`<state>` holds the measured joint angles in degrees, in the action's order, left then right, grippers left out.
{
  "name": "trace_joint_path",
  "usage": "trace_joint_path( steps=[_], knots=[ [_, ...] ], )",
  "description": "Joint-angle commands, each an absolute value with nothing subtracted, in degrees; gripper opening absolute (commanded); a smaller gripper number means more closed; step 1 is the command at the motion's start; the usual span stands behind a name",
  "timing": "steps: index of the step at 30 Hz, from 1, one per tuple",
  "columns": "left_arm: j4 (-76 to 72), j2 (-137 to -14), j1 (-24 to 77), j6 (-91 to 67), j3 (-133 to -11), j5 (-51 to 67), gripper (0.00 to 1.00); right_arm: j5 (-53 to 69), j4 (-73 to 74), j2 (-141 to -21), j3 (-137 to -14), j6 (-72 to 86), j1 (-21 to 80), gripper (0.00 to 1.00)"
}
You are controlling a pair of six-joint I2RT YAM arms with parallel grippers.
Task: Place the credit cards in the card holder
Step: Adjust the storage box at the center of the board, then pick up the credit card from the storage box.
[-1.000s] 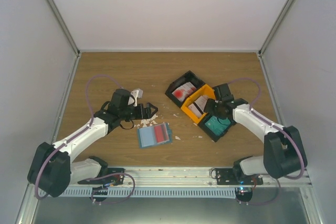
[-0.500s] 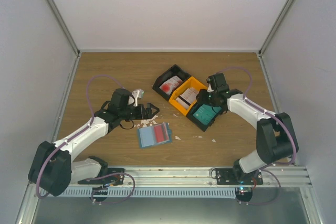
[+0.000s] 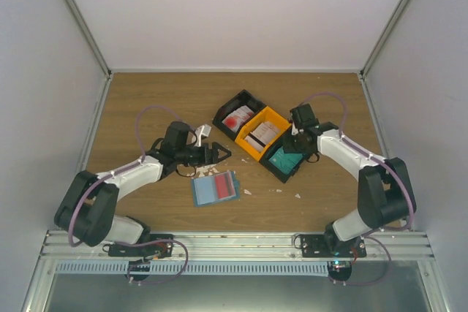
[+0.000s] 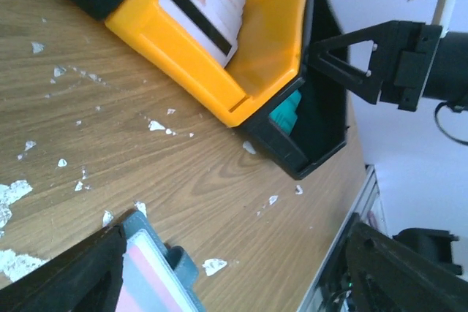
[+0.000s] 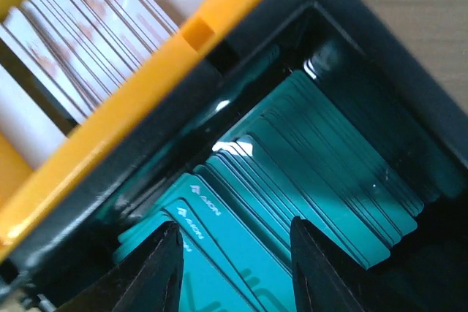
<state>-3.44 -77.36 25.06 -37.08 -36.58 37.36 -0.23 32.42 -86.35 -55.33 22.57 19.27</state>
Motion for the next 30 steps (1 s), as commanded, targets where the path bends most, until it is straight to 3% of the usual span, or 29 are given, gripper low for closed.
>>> trace_joint_path(
  steps=[1, 5, 13, 23, 30],
  knots=[
    [-8.1, -83.0, 27.0, -40.4, -39.3, 37.6, 0.78, -1.6, 36.3, -89.5, -56.2, 19.2, 19.1, 0.43],
    [-7.0, -88.3, 28.2, -40.6, -43.3, 35.0, 0.69, -0.2, 35.8, -91.9, -57.3, 18.0, 19.3, 0.47],
    [-8.6, -97.2, 28.7, -41.7, -47.7, 35.2, 0.65, 4.5, 35.9, -94.3, -57.6, 17.0, 20.3, 0.48],
    [-9.3, -106.0, 30.6, -41.1, -53.7, 36.8, 0.56, 7.7, 36.2, -95.5, -57.4, 15.5, 21.8, 0.45],
    [-9.8, -109.4, 32.1, -41.2, -55.4, 37.6, 0.46, 8.7, 36.7, -95.7, -57.7, 15.1, 22.5, 0.37]
  ],
)
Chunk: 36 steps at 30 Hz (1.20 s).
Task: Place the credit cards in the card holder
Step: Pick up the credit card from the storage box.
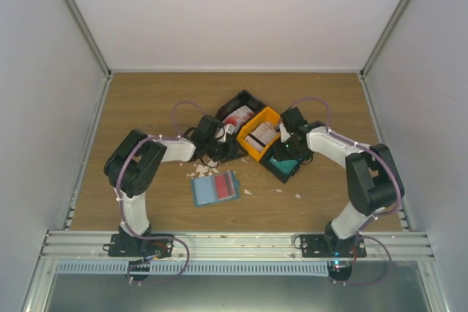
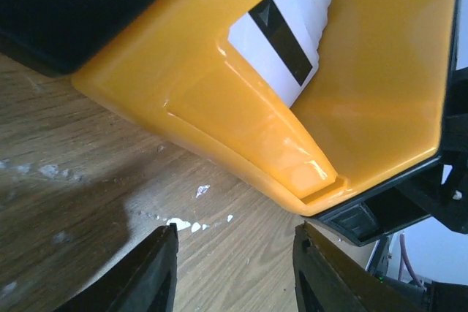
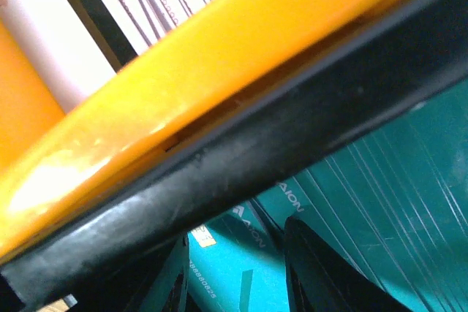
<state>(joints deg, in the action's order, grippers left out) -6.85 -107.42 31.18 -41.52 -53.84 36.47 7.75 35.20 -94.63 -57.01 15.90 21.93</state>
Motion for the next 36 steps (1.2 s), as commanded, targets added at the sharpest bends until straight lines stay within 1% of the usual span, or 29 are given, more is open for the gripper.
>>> trace_joint_path(
  steps=[1, 5, 9, 12, 18, 24, 29, 36],
  knots=[
    [-9.9, -109.9, 32.3, -41.2, -55.6, 37.8, 0.44, 8.8, 36.8, -95.6, -57.7, 15.0, 22.5, 0.37],
    [-10.1, -111.1, 33.1, -41.5, -56.8, 38.1, 0.41, 10.3, 37.0, -95.1, -57.5, 14.6, 22.7, 0.35],
    [-10.0, -112.0, 33.6, -41.6, -58.0, 38.0, 0.39, 12.7, 37.0, -94.5, -57.3, 14.2, 23.2, 0.30],
    [-10.0, -112.4, 33.7, -41.7, -58.5, 38.0, 0.38, 14.9, 37.0, -93.8, -57.2, 13.5, 24.0, 0.25],
    [-9.8, -112.8, 33.7, -41.4, -58.9, 38.4, 0.38, 17.1, 36.7, -91.7, -55.7, 13.4, 24.7, 0.21],
    [-9.7, -112.9, 33.7, -41.3, -59.1, 38.4, 0.37, 18.7, 36.9, -89.7, -54.9, 13.9, 26.0, 0.20],
    [-9.8, -112.9, 33.7, -41.4, -59.1, 38.5, 0.37, 17.7, 37.5, -88.0, -54.3, 16.4, 27.7, 0.25],
    [-9.7, -112.8, 33.7, -41.4, -59.2, 38.4, 0.37, 15.2, 38.5, -88.1, -53.5, 17.8, 29.5, 0.27]
  ],
)
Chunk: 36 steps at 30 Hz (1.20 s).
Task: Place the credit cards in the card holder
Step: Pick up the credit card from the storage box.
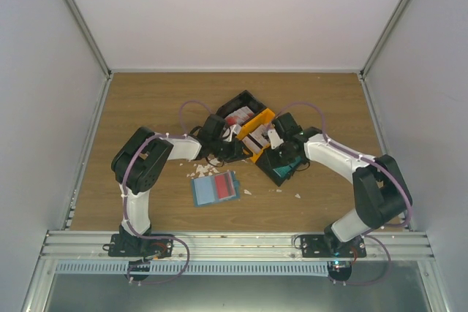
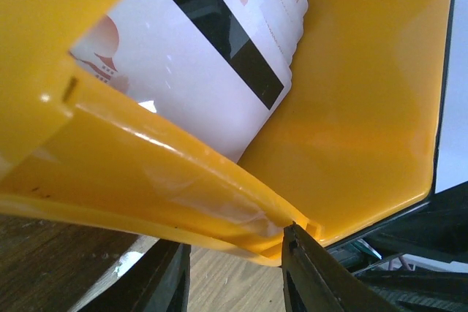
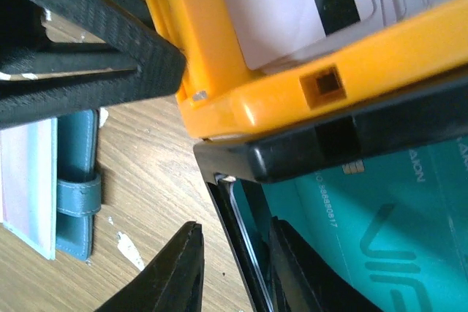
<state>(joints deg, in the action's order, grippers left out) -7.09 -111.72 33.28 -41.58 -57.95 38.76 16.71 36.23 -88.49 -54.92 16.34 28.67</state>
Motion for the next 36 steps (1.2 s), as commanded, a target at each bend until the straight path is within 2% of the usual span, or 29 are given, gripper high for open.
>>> trace_joint_path(
  steps=[1, 4, 10, 15, 30, 36],
  knots=[
    [-9.7, -112.9, 33.7, -41.4, -59.2, 38.4, 0.37, 14.6, 38.7, -88.2, -53.4, 17.9, 29.6, 0.28],
    [-9.4, -112.8, 33.7, -41.2, -59.2, 38.5, 0.37, 13.3, 38.8, -88.2, -53.5, 18.5, 29.7, 0.29],
    [-9.1, -112.8, 33.7, -41.0, -59.3, 39.0, 0.38, 12.8, 38.3, -88.1, -54.2, 18.8, 30.0, 0.39],
    [-8.9, -112.9, 33.7, -40.9, -59.5, 39.2, 0.38, 13.3, 37.8, -91.0, -54.7, 16.8, 30.9, 0.38],
    [-8.2, -112.5, 33.7, -40.6, -59.8, 39.4, 0.38, 10.6, 39.8, -86.4, -55.6, 18.8, 31.4, 0.06],
    [-8.1, -112.0, 33.7, -40.4, -59.8, 39.4, 0.39, 8.0, 40.2, -85.4, -56.1, 19.8, 31.4, 0.04]
  ],
)
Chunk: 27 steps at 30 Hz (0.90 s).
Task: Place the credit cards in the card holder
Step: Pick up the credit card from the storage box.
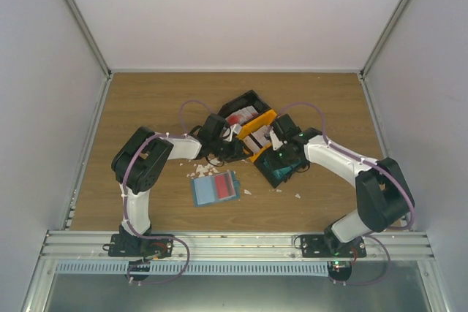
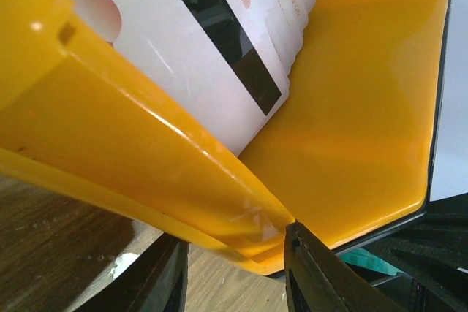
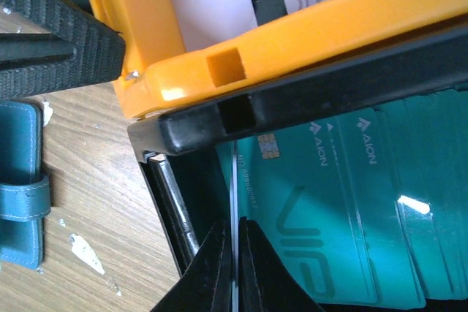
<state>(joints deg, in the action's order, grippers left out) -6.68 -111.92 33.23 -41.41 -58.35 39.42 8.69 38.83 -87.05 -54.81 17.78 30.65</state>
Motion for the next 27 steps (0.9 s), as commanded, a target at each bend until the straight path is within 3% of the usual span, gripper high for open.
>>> trace_joint_path(
  steps=[1, 11, 19, 27],
  knots=[
    [-8.1, -111.8, 33.7, -40.3, -59.7, 39.3, 0.39, 7.3, 40.1, -85.1, -56.2, 20.0, 31.4, 0.04],
    [-8.9, -106.6, 33.7, -40.2, -57.4, 38.6, 0.52, 5.3, 37.9, -79.6, -55.6, 20.7, 29.0, 0.00],
    [-11.7, -100.1, 33.9, -41.0, -53.5, 39.3, 0.72, 13.9, 32.1, -71.0, -50.7, 22.0, 22.8, 0.00],
    [-14.7, -95.9, 35.3, -39.6, -52.2, 41.5, 0.81, 19.8, 26.9, -64.6, -46.7, 24.2, 17.5, 0.01]
  ],
)
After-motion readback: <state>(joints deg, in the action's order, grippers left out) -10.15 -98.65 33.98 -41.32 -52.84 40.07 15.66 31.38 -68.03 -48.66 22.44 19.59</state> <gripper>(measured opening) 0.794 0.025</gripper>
